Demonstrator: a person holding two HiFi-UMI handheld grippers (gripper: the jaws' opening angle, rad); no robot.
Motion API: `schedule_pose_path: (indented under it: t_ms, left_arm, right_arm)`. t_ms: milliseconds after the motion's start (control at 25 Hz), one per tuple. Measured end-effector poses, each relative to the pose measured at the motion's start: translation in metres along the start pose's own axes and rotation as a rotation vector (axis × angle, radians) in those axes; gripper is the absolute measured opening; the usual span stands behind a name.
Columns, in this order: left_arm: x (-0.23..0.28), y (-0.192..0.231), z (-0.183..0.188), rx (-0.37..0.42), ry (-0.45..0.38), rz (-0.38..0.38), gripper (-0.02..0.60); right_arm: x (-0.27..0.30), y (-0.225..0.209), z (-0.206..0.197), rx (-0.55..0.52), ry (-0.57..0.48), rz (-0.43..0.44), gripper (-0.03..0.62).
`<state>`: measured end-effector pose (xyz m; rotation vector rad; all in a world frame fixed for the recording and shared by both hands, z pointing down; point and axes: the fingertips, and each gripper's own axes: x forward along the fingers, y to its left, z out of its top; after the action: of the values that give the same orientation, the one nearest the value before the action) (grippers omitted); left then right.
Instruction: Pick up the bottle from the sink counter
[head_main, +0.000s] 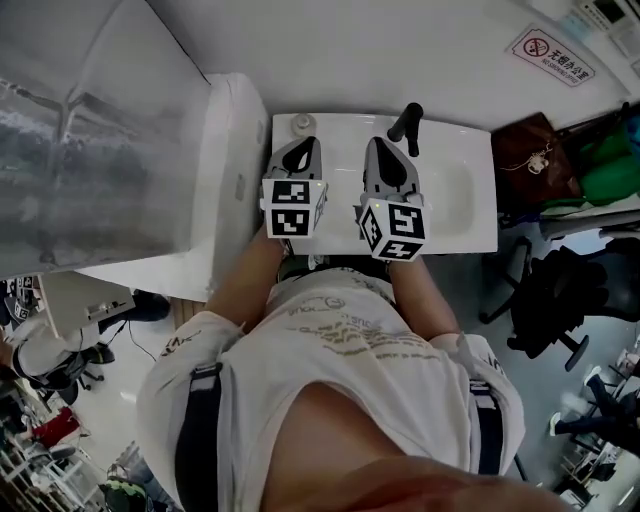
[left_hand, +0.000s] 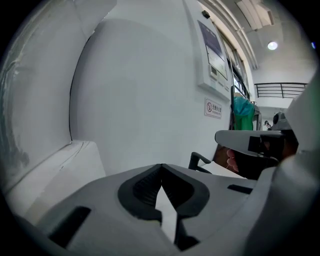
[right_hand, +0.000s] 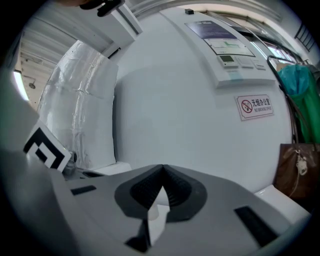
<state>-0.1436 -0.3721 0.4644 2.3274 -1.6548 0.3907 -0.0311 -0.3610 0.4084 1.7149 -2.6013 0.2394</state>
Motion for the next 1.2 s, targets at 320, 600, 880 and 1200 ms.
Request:
schedule_pose_path:
  t_ms: [320,600,880,1200]
  left_arm:
    - [0.019,0.024,-0.011,-0.009,0.019,0.074,0.021]
    - [0.037,0.057,-0.025,-0.006,0.065,0.180,0.021]
    - [0.054,0.081,-0.053,0.000,0.145,0.229,0.021]
    - [0.079,0.083,-0.095,-0.006,0.260,0.169,0.023]
  right_arm:
    - [0.028,-0.012,-0.007,-0.004,0.026,0.080,0.023]
    - [0.053,-0.027,-0.009,0.000,0.051,0.146,0.023]
    - [0.069,-0.038,-0.016,0.004,0.081,0.169,0.023]
    - [0.071,-0.041,-0.029,0.004,0.121,0.169,0.023]
